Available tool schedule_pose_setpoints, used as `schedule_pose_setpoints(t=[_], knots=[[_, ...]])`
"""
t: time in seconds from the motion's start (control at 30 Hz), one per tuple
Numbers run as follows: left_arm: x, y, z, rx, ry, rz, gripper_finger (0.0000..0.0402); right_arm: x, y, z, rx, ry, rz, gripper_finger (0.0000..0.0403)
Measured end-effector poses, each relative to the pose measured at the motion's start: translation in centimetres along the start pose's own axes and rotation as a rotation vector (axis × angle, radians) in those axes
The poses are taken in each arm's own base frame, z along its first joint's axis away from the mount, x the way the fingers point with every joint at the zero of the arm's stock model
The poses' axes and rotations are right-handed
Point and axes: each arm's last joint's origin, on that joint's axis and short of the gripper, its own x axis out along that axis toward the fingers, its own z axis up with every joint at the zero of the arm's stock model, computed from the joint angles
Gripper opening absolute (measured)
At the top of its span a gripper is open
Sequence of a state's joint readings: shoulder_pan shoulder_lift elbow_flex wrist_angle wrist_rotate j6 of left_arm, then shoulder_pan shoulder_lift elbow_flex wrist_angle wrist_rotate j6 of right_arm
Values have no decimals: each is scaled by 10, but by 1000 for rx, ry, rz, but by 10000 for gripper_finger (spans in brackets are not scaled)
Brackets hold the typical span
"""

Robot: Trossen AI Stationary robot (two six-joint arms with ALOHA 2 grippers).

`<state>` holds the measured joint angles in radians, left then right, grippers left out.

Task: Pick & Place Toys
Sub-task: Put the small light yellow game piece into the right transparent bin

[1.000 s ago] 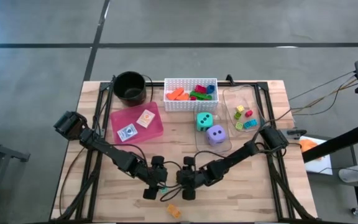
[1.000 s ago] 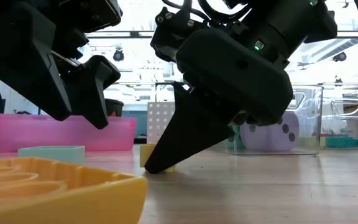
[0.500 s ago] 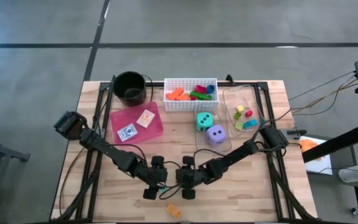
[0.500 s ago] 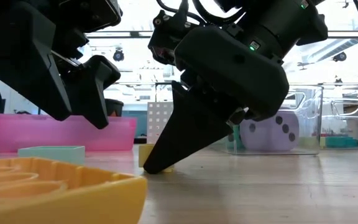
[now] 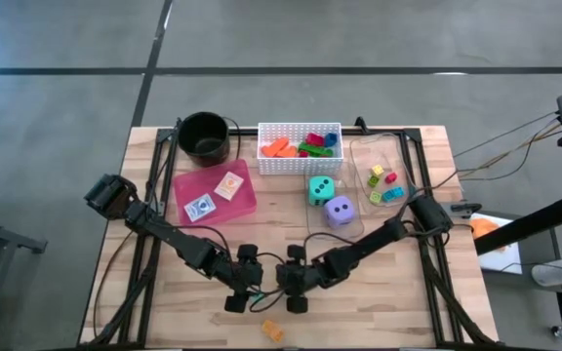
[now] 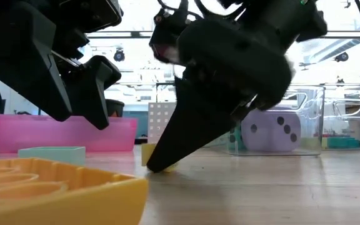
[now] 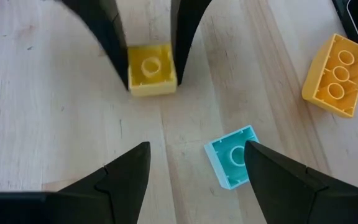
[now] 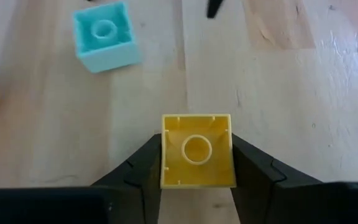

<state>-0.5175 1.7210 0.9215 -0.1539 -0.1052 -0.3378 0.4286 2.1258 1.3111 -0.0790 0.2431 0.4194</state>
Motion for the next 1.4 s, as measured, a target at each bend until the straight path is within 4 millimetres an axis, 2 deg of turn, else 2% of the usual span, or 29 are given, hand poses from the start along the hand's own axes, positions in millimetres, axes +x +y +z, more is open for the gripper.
schedule_pose_setpoints(t=[0.13, 0.3, 0.53, 0.67, 0.87, 1.03, 1.13, 1.23, 1.4], knots=[[0, 0, 0, 0, 0, 0, 264, -17, 0, 9, -1, 7, 4, 139], [0, 0, 0, 0, 0, 0, 264, -49, -5, 20, 27, 63, 31, 167], [0, 0, 0, 0, -2, 0, 264, -128, -21, 37, 49, 106, -13, 137], [0, 0, 0, 0, -3, -1, 264, -181, -39, 39, 123, 129, -52, 139], [0, 0, 0, 0, -4, -1, 264, -250, -72, 18, 256, 215, -247, 167], [0, 0, 1, -1, -8, 5, 264, -288, -104, -11, 415, 255, -434, 144], [0, 0, 1, -1, -9, 5, 264, -299, -125, -29, 514, 202, -524, 136], [0, 0, 1, -1, -9, 5, 264, -303, -145, -50, 606, 150, -610, 145], [0, 0, 1, -1, -10, 5, 264, -294, -171, -82, 664, 133, -719, 165]])
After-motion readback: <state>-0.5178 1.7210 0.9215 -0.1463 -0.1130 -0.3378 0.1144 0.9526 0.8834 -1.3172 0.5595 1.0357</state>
